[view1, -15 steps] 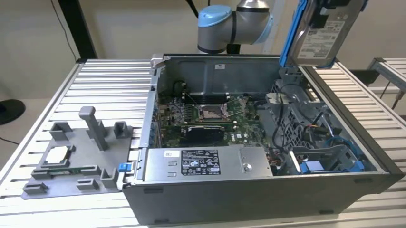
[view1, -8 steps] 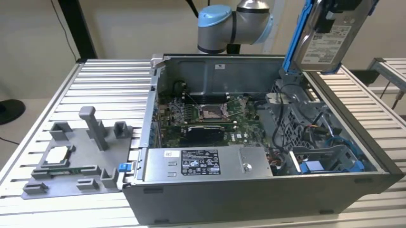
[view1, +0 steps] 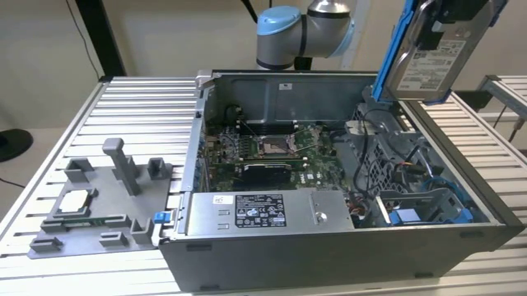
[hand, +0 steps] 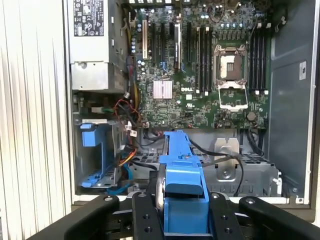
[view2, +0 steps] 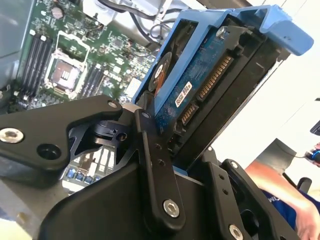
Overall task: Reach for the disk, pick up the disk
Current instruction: 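Pick up the disk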
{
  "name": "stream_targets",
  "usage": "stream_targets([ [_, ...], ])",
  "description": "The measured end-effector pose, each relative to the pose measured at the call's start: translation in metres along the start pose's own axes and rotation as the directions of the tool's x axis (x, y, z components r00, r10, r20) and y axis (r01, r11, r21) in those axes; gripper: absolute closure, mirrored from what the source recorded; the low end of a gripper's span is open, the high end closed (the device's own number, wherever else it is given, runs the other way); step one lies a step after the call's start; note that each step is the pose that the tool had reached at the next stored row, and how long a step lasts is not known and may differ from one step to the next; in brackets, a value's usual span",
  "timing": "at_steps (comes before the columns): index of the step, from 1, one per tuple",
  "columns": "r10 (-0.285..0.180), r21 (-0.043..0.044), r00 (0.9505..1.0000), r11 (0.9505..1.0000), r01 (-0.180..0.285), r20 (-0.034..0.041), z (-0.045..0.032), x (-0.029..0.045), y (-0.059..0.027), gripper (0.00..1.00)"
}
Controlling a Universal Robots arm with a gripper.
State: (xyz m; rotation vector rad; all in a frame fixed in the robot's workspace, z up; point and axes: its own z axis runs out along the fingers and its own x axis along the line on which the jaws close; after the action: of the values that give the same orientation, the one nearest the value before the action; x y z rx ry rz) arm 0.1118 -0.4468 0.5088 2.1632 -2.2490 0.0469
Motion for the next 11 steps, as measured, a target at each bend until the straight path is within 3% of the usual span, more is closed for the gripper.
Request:
stream_targets([
  [11,0.016,-0.0025,0.9999,0.9999,-0.016,-0.0002,0.0012,0.0289,-0.0011,1.0],
])
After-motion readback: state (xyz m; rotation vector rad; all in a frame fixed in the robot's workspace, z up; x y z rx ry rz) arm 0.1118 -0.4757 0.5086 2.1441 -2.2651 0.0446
